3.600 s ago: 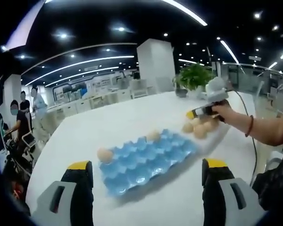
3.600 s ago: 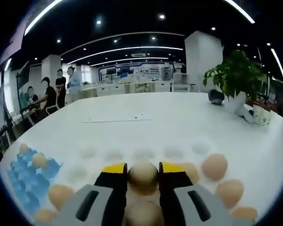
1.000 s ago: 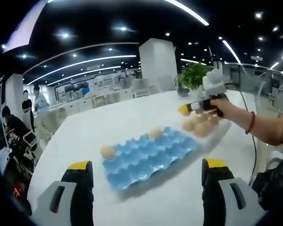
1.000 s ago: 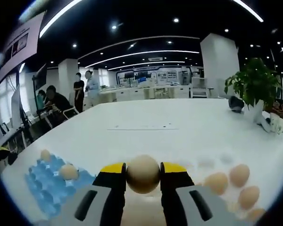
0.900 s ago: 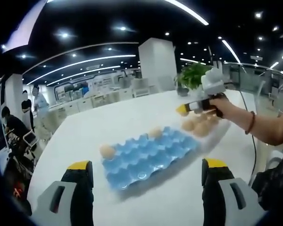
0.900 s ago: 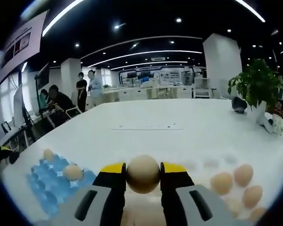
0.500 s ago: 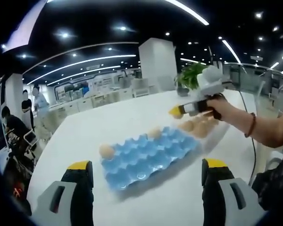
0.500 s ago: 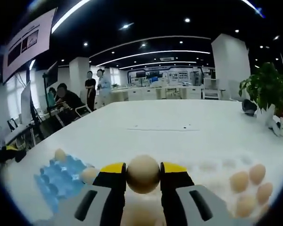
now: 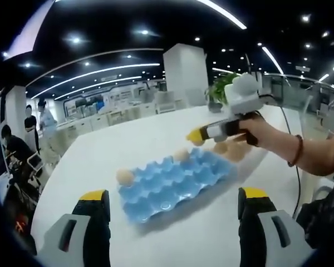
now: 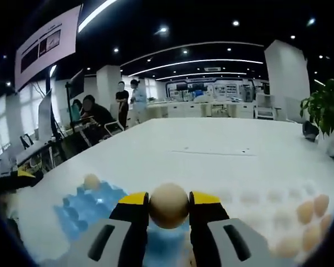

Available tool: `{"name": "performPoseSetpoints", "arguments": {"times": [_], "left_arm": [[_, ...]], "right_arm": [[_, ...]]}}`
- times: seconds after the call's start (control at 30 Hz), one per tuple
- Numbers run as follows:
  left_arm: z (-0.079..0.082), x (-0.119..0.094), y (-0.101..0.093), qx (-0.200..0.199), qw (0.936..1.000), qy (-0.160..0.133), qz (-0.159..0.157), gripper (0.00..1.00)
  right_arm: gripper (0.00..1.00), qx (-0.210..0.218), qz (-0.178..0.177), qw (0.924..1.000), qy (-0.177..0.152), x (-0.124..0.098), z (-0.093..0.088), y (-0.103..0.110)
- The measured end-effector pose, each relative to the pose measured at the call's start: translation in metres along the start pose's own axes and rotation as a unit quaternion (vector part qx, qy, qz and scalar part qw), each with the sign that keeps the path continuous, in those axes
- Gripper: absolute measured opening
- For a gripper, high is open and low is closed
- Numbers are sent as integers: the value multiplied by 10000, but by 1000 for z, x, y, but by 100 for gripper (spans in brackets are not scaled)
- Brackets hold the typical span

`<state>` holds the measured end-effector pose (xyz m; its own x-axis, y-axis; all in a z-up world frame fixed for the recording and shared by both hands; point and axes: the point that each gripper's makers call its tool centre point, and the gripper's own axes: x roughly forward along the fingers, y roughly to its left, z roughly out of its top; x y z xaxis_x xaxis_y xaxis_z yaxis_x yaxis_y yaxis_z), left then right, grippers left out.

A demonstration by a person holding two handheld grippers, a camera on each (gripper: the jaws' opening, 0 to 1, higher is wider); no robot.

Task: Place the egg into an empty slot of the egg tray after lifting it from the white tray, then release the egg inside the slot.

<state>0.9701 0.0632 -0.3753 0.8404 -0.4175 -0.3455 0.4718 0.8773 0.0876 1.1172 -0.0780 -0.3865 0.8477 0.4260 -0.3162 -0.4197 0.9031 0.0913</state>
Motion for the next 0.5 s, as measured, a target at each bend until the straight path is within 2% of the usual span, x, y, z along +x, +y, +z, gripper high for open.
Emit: {"name": "performPoseSetpoints", "arguments": {"times": [0.3, 0.5], "left_arm": [[0, -2, 1, -19, 10000, -25, 27, 97], [-1, -1, 4, -44, 10000, -32, 41, 98]], "right_arm": [[29, -130, 305, 9995, -7, 13, -2, 25], [29, -262, 425, 9987, -101, 19, 6, 38]]}}
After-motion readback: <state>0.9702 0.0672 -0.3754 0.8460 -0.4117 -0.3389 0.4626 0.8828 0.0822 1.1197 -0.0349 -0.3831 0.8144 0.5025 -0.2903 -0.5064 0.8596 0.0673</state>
